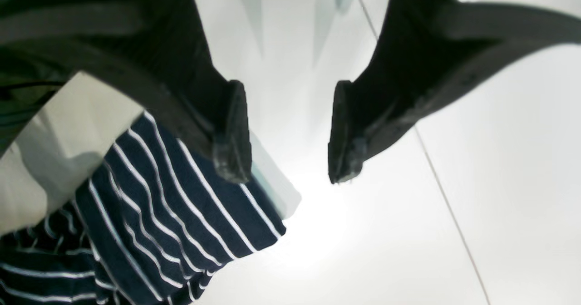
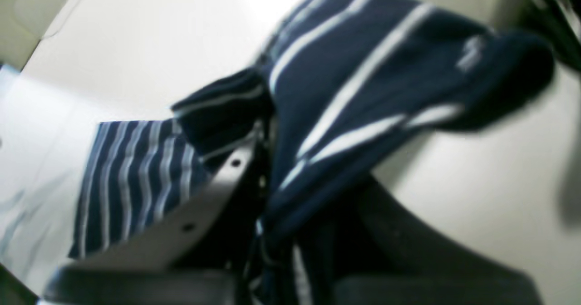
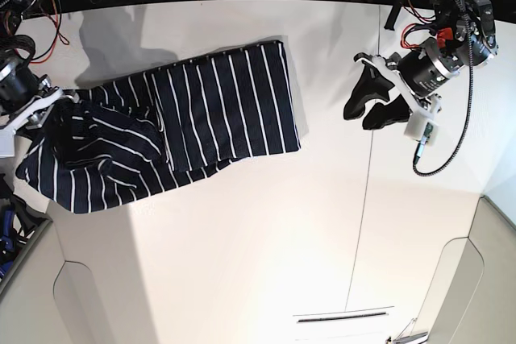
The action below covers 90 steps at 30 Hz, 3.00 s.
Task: Fold the T-shirt properly
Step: 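Press and fold the bundle further with both grippers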
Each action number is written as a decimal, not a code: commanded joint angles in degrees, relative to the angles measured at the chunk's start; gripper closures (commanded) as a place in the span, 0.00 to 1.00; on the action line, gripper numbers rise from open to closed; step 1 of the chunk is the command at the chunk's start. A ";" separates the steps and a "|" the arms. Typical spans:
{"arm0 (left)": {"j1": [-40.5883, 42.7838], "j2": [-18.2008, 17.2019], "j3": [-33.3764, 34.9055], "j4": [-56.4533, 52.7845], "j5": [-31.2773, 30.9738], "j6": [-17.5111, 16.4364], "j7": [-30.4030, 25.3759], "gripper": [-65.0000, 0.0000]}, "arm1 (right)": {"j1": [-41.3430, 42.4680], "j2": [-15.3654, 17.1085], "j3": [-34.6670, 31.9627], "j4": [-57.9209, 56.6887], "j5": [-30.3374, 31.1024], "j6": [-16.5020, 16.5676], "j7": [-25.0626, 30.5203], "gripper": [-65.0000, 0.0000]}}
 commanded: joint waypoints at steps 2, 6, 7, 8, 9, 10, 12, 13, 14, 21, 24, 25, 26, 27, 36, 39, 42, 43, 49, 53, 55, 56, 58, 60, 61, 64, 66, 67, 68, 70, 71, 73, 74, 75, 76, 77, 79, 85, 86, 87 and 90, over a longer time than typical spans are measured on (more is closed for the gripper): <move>-0.26 -0.39 -0.26 1.05 -1.14 -0.39 -0.81 0.53 | 0.68 -0.57 -4.31 3.10 -0.61 0.04 1.27 1.00; -0.24 -0.39 -0.26 1.05 -1.14 -0.37 -0.57 0.53 | 0.70 -3.52 -15.21 4.24 -5.55 0.02 1.18 1.00; -0.24 -0.39 -0.26 1.03 -1.16 -0.37 -0.37 0.53 | 0.70 -4.55 -18.12 4.24 -7.69 0.00 1.18 1.00; -0.24 -0.42 -0.26 1.01 -1.16 -0.37 -0.35 0.53 | 0.70 -5.57 -21.16 4.24 -10.23 0.02 1.20 1.00; -0.24 -0.42 -0.26 1.01 -1.16 -0.37 -0.35 0.53 | 0.70 -6.56 -24.30 4.22 -13.00 0.00 1.33 1.00; -0.24 -0.42 -0.26 1.01 -1.18 -0.37 -0.35 0.53 | 0.70 -7.34 -27.58 4.13 -15.69 0.00 1.51 1.00; -0.24 -0.39 -0.26 1.01 -1.20 -0.37 -0.35 0.53 | 0.72 -8.33 -34.21 3.54 -20.83 -1.40 2.03 1.00; -0.24 -0.39 -0.26 1.01 -1.20 -0.37 -0.35 0.53 | 0.70 -8.61 -37.62 3.06 -23.61 -2.14 2.49 1.00; -0.26 -0.39 -0.26 1.01 -1.20 -0.37 -0.37 0.53 | 0.72 -8.76 -40.89 2.38 -26.32 -2.75 3.17 0.95; -0.22 -0.42 -0.26 1.01 -1.55 -0.33 -0.13 0.53 | 3.72 -8.72 -61.70 -5.51 -42.49 -5.01 9.33 0.30; -0.13 -0.44 -0.31 1.01 -3.50 -0.33 0.26 0.53 | 6.75 -8.72 -68.87 -7.61 -46.99 -7.41 9.29 0.30; -0.13 -0.42 -0.50 1.01 -3.78 -0.35 0.26 0.53 | 7.65 -8.72 -70.77 -7.61 -48.52 -8.24 9.27 0.30; -0.15 -0.42 -0.94 1.01 -4.22 -0.35 0.26 0.53 | 8.55 -8.74 -72.37 -7.54 -49.68 -9.25 9.22 0.30; -0.13 -0.42 -1.64 1.01 -4.81 -0.37 0.26 0.53 | 9.31 -8.76 -73.61 -7.54 -50.23 -10.25 9.09 0.31; -0.15 -0.39 -5.66 1.09 -21.16 -0.71 6.03 0.77 | 12.13 -8.74 -71.47 -3.67 -53.72 -17.18 7.78 0.41; -0.15 -0.37 -1.31 1.14 -21.62 -0.71 7.96 0.94 | 12.46 -8.72 -66.25 -3.48 -53.53 -18.40 8.09 0.83; -0.15 -0.35 5.29 1.14 -19.02 -0.71 7.17 0.98 | 14.21 -8.70 -60.11 -3.50 -52.17 -19.43 8.02 1.00; -0.15 -0.37 7.72 1.14 -17.59 -0.71 6.43 0.98 | 14.91 -8.70 -57.88 -3.50 -50.95 -19.82 8.24 1.00; -0.15 -0.35 21.42 1.11 -4.63 -0.71 -0.07 0.98 | 19.65 -8.72 -45.33 -7.17 -41.03 -19.85 11.17 1.00; -0.50 -0.35 27.02 1.01 1.44 -0.02 -2.47 0.98 | 24.57 -8.72 -40.22 -16.94 -35.78 -16.46 12.22 1.00; -0.59 -0.35 28.83 0.87 2.69 0.11 -2.80 0.98 | 26.95 -8.72 -38.77 -23.06 -32.81 -13.07 12.57 1.00; -0.59 -0.35 29.66 0.61 2.99 0.11 -2.80 0.98 | 28.06 -8.70 -38.27 -26.08 -31.69 -10.73 12.57 1.00; -0.61 -0.33 30.93 -0.46 3.21 0.11 -2.82 0.98 | 29.59 -8.68 -37.70 -31.91 -30.05 -7.06 12.55 1.00; -0.63 -0.33 31.36 -2.34 3.21 0.11 -3.08 0.98 | 30.60 -8.66 -37.59 -37.05 -28.41 -4.31 12.57 1.00; -0.61 -0.33 31.34 -3.54 3.30 0.13 -3.34 0.98 | 30.91 -8.66 -37.59 -39.26 -27.39 -3.06 12.57 1.00; -1.01 -0.35 31.34 -6.91 5.03 0.13 -3.91 0.98 | 30.82 -8.35 -37.62 -42.75 -24.35 -0.98 12.55 1.00; -2.03 -0.39 31.34 -8.70 6.45 0.39 -3.89 0.98 | 30.45 -7.69 -37.62 -42.91 -23.21 -0.76 12.28 1.00; -2.71 -0.37 31.32 -9.38 7.17 1.11 -3.89 0.98 | 30.34 -7.10 -37.62 -42.91 -22.75 -0.76 12.26 1.00; -3.50 -0.39 31.32 -9.92 7.85 1.68 -3.87 0.98 | 30.29 -6.54 -37.59 -42.91 -22.40 -0.79 12.13 1.00; -4.92 -0.39 31.23 -10.91 9.20 3.15 -3.87 0.98 | 30.18 -4.92 -37.62 -42.91 -21.44 -0.76 11.34 1.00; -5.42 -0.46 31.23 -11.30 9.92 3.61 -3.82 0.98 | 30.03 -4.07 -37.59 -42.91 -20.74 -0.76 10.56 1.00; -6.10 -0.72 31.23 -11.98 11.34 3.96 -3.82 0.98 | 29.51 -2.21 -37.59 -42.88 -18.58 -0.74 9.81 1.00; -6.32 -0.87 31.23 -12.26 12.15 3.96 -3.87 0.98 | 29.00 -1.31 -37.59 -42.80 -17.27 -0.48 9.68 1.00; -6.45 -1.07 31.23 -12.41 13.07 3.96 -3.87 0.98 | 28.37 -0.46 -37.59 -42.77 -16.06 0.09 9.53 1.00; -6.62 -1.40 31.23 -12.52 14.01 3.96 -3.89 0.98 | 27.76 0.26 -37.59 -42.75 -14.84 0.31 9.18 1.00; -6.99 -1.75 31.23 -12.59 14.64 3.96 -3.89 0.98 | 27.06 0.83 -37.59 -42.71 -13.84 0.31 8.68 1.00; -8.33 -2.67 31.23 -12.68 16.17 4.17 -3.89 0.98 | 25.46 1.68 -37.55 -42.45 -11.43 0.31 7.56 1.00; -13.68 -3.69 31.23 -12.83 19.54 6.45 -4.00 0.98 | 17.94 2.10 -35.19 -36.20 -8.00 1.14 6.88 1.00; -14.29 -3.72 31.23 -12.90 20.17 7.15 -4.13 0.98 | 16.28 2.10 -34.77 -34.29 -7.50 1.11 6.69 1.00; -14.80 -3.72 31.23 -12.92 20.94 7.23 -4.15 0.98 | 14.62 2.08 -34.42 -32.22 -6.88 1.11 6.34 1.00; -16.02 -3.72 31.23 -12.96 23.10 7.21 -5.20 0.98 | 10.10 1.62 -34.34 -26.45 -4.61 1.09 5.11 1.00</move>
